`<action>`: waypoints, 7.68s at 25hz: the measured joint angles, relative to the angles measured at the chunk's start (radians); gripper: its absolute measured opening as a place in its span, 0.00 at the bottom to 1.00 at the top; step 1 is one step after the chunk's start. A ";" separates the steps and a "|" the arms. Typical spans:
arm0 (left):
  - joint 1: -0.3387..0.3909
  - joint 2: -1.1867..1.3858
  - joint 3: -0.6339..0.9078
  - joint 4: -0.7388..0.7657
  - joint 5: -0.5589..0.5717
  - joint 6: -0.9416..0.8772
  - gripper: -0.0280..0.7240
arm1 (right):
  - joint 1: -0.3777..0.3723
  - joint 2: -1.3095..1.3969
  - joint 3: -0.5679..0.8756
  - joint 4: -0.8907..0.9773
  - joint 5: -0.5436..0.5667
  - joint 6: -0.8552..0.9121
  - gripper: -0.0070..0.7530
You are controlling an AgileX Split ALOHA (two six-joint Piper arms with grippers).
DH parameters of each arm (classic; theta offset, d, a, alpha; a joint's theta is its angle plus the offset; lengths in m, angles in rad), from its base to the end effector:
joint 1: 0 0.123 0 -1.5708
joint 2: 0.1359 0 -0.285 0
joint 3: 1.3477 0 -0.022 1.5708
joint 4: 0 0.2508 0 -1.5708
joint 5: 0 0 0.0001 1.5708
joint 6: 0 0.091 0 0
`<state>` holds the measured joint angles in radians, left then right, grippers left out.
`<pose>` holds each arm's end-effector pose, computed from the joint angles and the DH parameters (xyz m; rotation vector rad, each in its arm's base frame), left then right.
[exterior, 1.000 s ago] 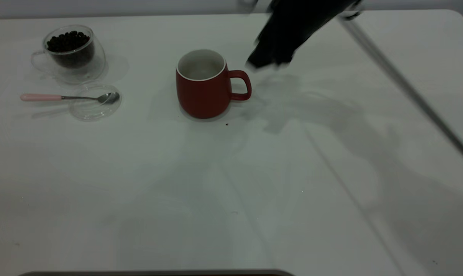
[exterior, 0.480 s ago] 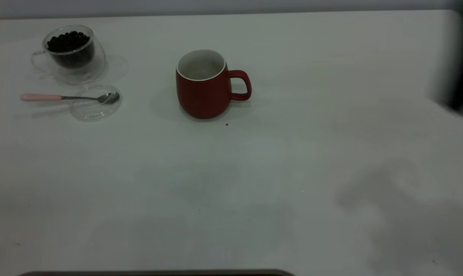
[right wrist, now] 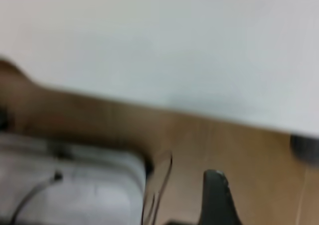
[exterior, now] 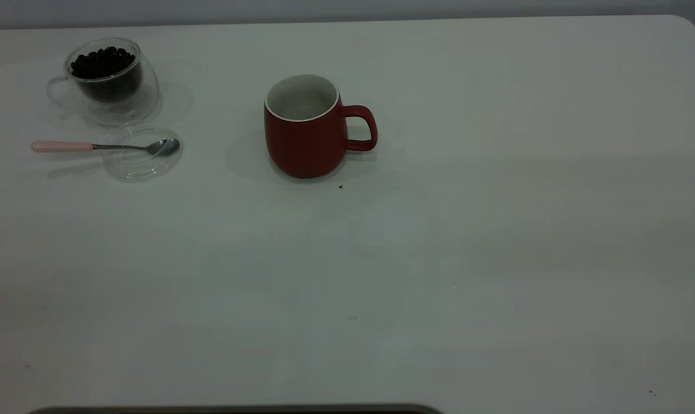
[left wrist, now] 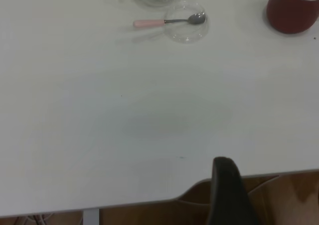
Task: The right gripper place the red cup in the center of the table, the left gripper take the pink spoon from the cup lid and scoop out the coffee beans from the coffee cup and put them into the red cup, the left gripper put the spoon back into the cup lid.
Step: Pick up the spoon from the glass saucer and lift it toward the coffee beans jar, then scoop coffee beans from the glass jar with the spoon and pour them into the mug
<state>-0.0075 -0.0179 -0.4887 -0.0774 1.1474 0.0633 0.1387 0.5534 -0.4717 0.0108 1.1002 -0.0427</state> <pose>-0.0103 -0.0063 0.2674 0.0831 2.1207 -0.0607 0.0715 0.0109 0.2467 -0.2381 2.6555 0.0454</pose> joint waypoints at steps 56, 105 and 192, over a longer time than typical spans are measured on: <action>0.000 0.767 -0.121 0.012 -0.452 -0.094 0.68 | -0.002 -0.525 0.001 -0.004 0.022 0.016 0.71; 0.513 2.452 -0.992 -0.801 -0.301 0.914 0.90 | -0.004 -0.525 0.001 -0.004 0.022 0.016 0.71; 0.463 2.475 -1.241 -0.979 -0.120 0.996 0.20 | -0.005 -0.526 0.001 -0.004 0.023 0.016 0.71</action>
<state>0.4556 2.4575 -1.7299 -1.0563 1.0276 1.0594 0.1335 0.0273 -0.4710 0.0072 1.1232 -0.0265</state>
